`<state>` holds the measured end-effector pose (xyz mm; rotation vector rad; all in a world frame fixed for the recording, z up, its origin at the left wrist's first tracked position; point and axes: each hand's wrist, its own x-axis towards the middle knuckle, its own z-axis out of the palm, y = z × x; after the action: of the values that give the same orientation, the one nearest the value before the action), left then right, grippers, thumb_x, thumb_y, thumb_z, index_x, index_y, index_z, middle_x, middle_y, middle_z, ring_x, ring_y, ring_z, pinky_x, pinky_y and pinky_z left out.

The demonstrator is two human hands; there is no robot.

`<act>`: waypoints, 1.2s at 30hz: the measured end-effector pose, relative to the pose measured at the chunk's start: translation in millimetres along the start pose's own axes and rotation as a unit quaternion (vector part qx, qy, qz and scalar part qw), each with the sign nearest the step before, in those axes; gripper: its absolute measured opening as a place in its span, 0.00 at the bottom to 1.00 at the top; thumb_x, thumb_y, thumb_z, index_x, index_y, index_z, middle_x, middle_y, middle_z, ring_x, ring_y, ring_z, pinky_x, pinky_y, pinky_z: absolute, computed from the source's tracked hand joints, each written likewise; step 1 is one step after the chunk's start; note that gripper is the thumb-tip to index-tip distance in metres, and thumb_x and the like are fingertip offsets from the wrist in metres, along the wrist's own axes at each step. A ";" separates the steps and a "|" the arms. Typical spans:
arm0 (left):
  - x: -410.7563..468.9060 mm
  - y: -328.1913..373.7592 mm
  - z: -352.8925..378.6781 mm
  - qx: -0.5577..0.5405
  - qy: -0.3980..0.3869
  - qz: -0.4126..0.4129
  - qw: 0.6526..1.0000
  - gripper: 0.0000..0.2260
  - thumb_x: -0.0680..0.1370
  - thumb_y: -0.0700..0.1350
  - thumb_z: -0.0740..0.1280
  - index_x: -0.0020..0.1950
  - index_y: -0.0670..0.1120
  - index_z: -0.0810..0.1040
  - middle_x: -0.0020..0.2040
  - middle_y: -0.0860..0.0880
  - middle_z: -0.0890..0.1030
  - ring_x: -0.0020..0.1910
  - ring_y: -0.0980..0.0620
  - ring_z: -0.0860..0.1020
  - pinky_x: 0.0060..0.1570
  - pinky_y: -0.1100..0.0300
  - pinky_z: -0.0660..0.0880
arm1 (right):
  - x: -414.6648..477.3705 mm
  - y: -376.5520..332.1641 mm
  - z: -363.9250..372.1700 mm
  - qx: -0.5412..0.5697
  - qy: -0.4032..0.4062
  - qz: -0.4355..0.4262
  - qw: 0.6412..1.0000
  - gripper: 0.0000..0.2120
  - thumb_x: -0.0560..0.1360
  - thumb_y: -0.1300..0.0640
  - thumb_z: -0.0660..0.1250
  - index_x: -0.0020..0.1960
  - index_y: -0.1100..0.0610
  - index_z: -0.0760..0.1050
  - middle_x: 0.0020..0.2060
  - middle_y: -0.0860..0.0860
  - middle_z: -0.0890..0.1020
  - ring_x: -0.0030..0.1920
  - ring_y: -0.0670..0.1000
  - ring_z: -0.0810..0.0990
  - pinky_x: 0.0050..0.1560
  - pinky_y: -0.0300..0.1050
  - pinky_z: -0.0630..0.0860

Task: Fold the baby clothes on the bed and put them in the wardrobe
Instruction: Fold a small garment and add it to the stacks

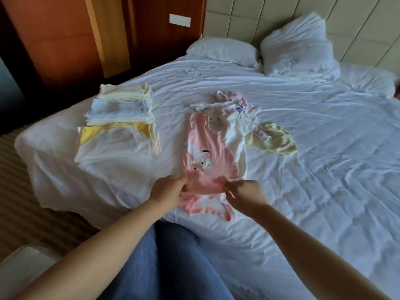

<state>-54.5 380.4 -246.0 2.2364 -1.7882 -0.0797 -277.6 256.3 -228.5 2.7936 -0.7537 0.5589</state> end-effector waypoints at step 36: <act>24.6 7.4 16.8 -0.063 -0.150 0.035 0.986 0.31 0.73 0.67 0.60 0.76 0.59 0.64 0.80 0.56 0.50 0.79 0.56 0.50 0.74 0.59 0.55 | -38.8 5.0 23.6 0.187 -0.039 0.105 0.976 0.16 0.72 0.42 0.62 0.53 0.46 0.82 0.55 0.42 0.80 0.60 0.48 0.76 0.57 0.48 0.74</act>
<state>-59.3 352.2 -257.2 2.1613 -1.9449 -0.5254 -304.0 262.7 -265.3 3.1133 -1.0705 0.6940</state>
